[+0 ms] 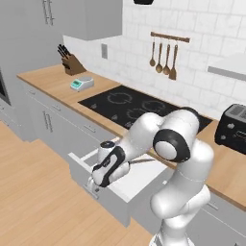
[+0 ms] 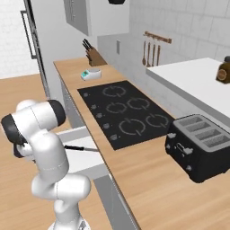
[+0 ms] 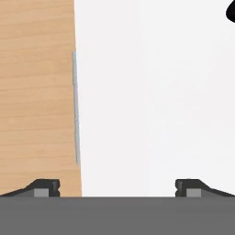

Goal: Pick up the knife from the drawer and place it on the cutting board. Then place the meat from the plate to the cutting board.

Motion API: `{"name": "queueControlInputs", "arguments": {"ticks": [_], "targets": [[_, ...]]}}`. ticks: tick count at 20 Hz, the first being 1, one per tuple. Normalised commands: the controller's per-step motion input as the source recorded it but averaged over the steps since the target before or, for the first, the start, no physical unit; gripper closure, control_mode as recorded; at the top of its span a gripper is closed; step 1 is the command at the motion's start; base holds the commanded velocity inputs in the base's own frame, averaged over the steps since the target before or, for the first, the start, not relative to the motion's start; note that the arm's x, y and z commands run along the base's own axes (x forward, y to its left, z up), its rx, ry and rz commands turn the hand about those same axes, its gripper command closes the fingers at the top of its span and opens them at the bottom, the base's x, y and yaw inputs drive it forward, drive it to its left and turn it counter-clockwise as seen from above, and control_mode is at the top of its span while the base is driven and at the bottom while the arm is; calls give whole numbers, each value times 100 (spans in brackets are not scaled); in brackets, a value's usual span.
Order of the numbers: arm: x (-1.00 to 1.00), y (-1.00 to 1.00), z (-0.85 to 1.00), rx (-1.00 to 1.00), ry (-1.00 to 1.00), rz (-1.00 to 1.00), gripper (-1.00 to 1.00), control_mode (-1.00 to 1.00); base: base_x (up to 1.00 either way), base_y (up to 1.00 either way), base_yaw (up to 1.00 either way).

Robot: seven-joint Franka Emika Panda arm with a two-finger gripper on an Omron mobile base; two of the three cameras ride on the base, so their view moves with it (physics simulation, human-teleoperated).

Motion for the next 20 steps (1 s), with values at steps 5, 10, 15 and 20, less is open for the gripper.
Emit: {"name": "queueControlInputs", "arguments": {"ticks": [5,10,15,20], "targets": [[-68,99,-48,0,9,7,-100,-100,0,0,0],[-49,30,23,0,0,2,-100,-100,0,0,0],[-8,-39,83,0,-2,0,-100,-100,0,0,0],[9,-56,50,2,1,4,-100,-100,0,0,0]]}}
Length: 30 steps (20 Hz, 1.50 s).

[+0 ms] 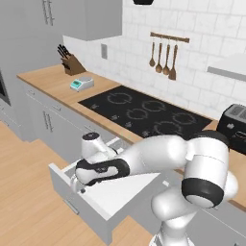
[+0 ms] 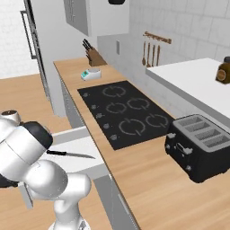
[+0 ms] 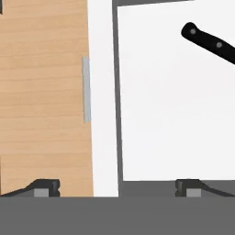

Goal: Pick up the knife from the drawer and place it on the cutting board. Then place the meat from the plate to the cutting board.

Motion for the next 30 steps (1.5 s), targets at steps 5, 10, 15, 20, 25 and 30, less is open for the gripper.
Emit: {"name": "queueControlInputs", "arguments": {"ticks": [5,10,15,20,25,30], "targets": [[12,-40,26,0,6,17,-100,-100,0,0,0],[20,-24,28,-1,15,24,-100,-100,0,0,0],[50,-16,0,-8,-2,32,-100,-100,0,0,0],[45,-4,-1,-9,-8,14,-100,-100,0,0,0],[49,-1,-29,-3,0,0,-100,-100,0,0,0],[41,-3,-44,0,-1,0,-100,-100,0,0,0]]}}
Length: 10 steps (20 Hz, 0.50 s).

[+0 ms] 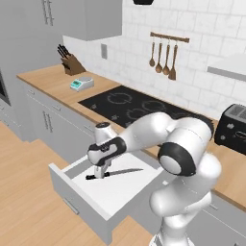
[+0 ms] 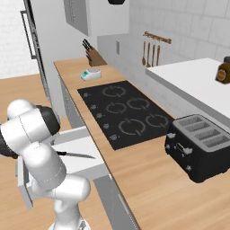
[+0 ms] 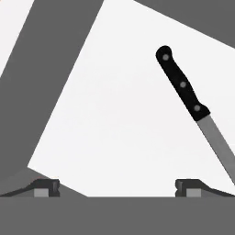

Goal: Pick up the knife from the drawer and place it on the cutting board. Then place the meat from the plate to the cutting board.

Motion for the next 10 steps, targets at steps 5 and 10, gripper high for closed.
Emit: {"name": "queueControlInputs", "arguments": {"ticks": [5,10], "targets": [[49,0,-28,0,0,0,-100,-100,0,0,0],[33,0,-29,0,0,0,-100,-100,0,0,0]]}}
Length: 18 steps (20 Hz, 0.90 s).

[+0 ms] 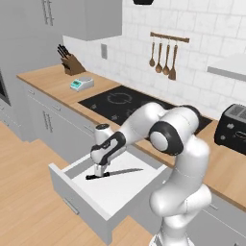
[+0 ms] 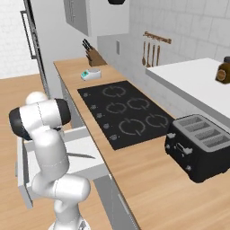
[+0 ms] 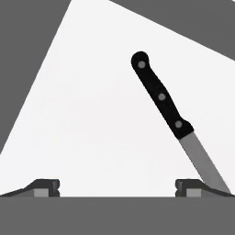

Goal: Pick up the knife from the drawer and place it on the cutting board. Then place the meat from the plate to the cutting board.

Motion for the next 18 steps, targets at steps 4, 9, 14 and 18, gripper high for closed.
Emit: {"name": "queueControlInputs", "arguments": {"ticks": [4,9,14,18], "targets": [[20,0,-39,0,0,0,-100,-100,0,0,0],[21,0,-39,0,0,0,-100,-100,0,0,0],[30,0,-31,0,0,0,-100,-100,0,0,0],[44,0,-22,0,0,0,-100,-100,0,0,0]]}}
